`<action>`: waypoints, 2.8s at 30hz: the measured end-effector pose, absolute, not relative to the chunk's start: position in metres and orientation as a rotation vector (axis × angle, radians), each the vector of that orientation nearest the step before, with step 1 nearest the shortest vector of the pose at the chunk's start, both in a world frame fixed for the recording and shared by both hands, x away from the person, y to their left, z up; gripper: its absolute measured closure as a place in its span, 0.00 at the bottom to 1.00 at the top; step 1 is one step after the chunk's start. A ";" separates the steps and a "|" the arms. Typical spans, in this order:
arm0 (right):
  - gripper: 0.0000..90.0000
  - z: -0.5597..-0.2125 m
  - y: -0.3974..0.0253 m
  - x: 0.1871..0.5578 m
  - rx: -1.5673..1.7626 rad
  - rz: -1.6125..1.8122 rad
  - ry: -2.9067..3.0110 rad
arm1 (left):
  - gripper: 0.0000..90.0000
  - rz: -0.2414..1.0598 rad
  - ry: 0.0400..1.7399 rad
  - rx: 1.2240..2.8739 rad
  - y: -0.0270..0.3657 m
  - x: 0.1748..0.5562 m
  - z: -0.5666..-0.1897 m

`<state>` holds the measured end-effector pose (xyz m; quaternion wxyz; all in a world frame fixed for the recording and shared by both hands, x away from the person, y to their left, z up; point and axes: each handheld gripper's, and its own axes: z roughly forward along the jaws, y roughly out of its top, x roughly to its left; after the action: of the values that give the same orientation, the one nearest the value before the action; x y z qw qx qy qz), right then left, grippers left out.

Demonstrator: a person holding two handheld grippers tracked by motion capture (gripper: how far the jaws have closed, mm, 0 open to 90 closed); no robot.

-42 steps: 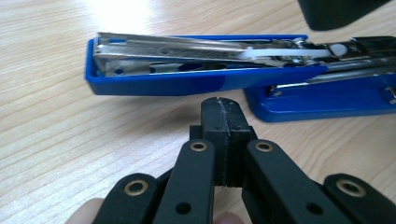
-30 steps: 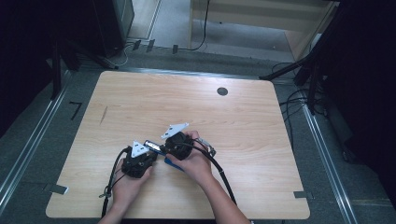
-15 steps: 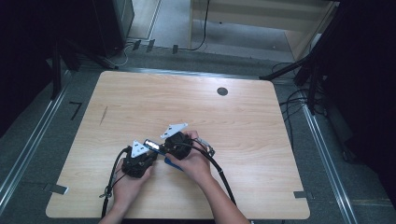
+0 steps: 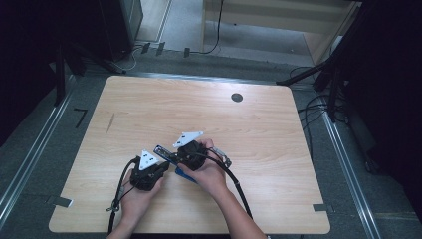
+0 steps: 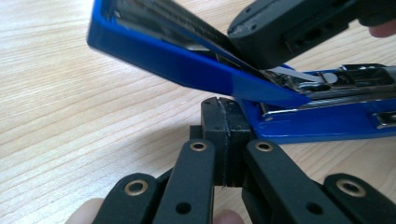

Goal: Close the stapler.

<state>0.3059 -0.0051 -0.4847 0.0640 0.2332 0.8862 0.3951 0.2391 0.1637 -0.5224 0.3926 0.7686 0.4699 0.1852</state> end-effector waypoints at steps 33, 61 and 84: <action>1.00 -0.468 -0.037 0.293 0.733 1.297 2.624 | 1.00 0.418 1.013 2.001 0.122 0.219 -0.531; 1.00 -0.469 -0.061 0.281 0.772 1.319 2.591 | 1.00 0.398 0.943 2.043 0.103 0.221 -0.533; 1.00 -0.455 -0.075 0.283 0.834 1.393 2.519 | 1.00 0.403 0.938 2.058 0.102 0.221 -0.533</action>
<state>0.2826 -0.0755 -0.4554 0.0723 0.2777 0.8384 0.4634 0.2215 0.1015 -0.5331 0.4098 0.8172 0.3724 0.1599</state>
